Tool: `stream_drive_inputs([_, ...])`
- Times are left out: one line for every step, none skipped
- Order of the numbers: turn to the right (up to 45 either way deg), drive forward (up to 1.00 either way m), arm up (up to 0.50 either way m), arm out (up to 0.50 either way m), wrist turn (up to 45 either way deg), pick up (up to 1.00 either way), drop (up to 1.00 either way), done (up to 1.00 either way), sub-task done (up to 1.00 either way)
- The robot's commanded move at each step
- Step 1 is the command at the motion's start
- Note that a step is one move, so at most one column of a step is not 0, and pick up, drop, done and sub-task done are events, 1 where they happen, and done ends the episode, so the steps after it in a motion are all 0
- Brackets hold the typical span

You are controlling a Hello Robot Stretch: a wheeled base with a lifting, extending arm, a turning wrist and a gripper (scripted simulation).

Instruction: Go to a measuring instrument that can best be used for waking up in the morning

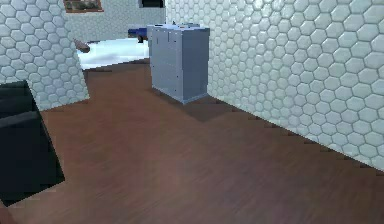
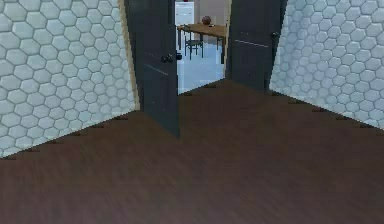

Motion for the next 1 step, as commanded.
stream_drive_inputs([-18.0, 0.00, 0.00, 0.00, 0.0, 0.00, 0.00, 0.00, 0.00])
